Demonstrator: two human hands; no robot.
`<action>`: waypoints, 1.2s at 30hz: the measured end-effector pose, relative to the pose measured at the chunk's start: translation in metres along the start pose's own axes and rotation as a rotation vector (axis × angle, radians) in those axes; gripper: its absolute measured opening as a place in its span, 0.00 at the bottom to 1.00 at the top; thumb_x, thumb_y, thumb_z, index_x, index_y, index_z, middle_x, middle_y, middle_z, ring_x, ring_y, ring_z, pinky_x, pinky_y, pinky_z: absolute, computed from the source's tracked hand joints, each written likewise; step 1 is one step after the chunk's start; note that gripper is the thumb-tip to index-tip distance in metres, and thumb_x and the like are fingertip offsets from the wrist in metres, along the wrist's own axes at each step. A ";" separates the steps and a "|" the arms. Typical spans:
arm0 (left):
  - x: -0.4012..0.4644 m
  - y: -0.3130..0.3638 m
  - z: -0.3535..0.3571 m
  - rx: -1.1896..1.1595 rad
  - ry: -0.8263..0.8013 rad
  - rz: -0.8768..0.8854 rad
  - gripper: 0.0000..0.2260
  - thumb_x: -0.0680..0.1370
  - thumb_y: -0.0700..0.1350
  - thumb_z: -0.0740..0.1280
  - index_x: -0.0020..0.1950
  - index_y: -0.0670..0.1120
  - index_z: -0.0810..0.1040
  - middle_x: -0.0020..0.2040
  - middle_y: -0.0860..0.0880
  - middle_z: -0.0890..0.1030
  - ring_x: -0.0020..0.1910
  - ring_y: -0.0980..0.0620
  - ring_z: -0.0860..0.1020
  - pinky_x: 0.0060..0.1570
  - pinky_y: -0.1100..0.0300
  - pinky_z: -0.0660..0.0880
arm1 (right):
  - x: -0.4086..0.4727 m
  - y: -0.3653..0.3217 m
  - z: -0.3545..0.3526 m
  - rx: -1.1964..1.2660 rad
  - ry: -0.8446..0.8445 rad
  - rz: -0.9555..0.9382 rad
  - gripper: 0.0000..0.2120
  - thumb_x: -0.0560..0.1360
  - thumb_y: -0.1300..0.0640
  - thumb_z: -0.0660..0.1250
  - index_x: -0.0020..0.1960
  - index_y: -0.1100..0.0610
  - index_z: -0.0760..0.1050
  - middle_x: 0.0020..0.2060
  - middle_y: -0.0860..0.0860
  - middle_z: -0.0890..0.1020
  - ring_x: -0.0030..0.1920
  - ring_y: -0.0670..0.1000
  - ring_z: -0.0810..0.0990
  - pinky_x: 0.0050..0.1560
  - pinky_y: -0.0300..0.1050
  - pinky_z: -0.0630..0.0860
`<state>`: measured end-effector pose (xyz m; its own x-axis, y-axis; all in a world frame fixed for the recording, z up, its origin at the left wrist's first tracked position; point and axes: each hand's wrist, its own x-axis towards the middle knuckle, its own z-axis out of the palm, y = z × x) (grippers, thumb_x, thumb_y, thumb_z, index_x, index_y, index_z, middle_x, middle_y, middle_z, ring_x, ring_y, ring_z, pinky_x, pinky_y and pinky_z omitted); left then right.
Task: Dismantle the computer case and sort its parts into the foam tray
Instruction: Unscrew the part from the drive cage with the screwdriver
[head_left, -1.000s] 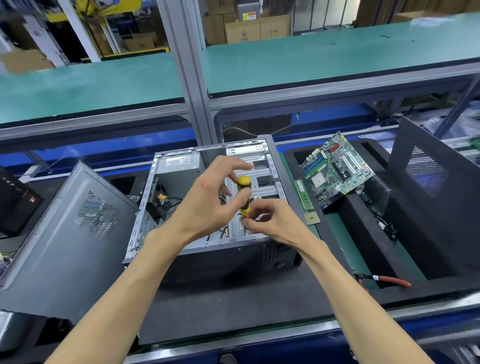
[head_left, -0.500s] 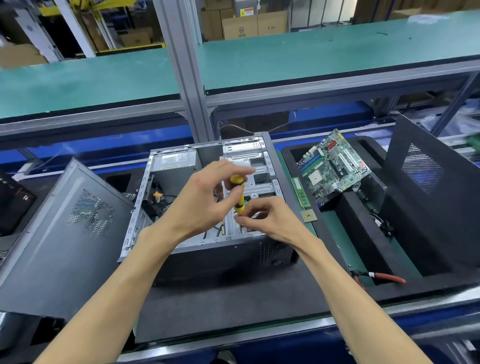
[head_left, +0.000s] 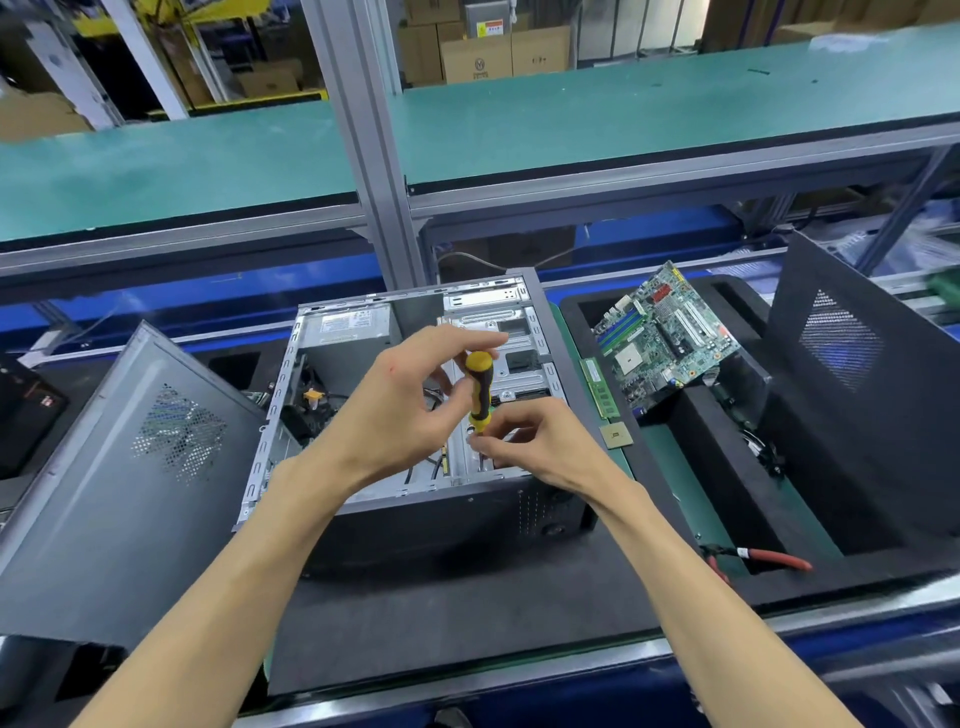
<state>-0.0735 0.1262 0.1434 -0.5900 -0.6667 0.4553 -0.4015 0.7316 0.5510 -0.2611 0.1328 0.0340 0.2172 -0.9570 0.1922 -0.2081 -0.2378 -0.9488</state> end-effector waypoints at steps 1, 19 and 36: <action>0.000 -0.002 -0.001 0.007 0.011 -0.008 0.16 0.77 0.36 0.70 0.64 0.47 0.79 0.54 0.54 0.80 0.52 0.52 0.80 0.49 0.60 0.78 | 0.000 0.000 0.000 -0.003 -0.006 0.005 0.05 0.73 0.48 0.75 0.40 0.47 0.84 0.36 0.47 0.86 0.34 0.45 0.82 0.40 0.38 0.80; 0.000 0.000 0.004 -0.009 0.073 -0.108 0.15 0.77 0.42 0.73 0.64 0.49 0.79 0.50 0.54 0.80 0.47 0.52 0.80 0.47 0.57 0.78 | -0.001 -0.003 0.002 -0.002 -0.008 -0.015 0.02 0.72 0.50 0.75 0.42 0.45 0.82 0.38 0.47 0.86 0.36 0.47 0.83 0.43 0.41 0.81; 0.008 0.008 0.012 0.290 0.097 -0.170 0.11 0.76 0.58 0.70 0.46 0.51 0.78 0.36 0.56 0.74 0.37 0.54 0.75 0.41 0.51 0.77 | -0.003 -0.004 0.003 0.001 0.001 -0.025 0.06 0.72 0.49 0.77 0.40 0.44 0.81 0.35 0.46 0.84 0.36 0.46 0.82 0.42 0.38 0.78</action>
<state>-0.0899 0.1282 0.1437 -0.4339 -0.7828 0.4460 -0.6791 0.6095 0.4090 -0.2582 0.1367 0.0367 0.2209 -0.9510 0.2163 -0.2019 -0.2615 -0.9438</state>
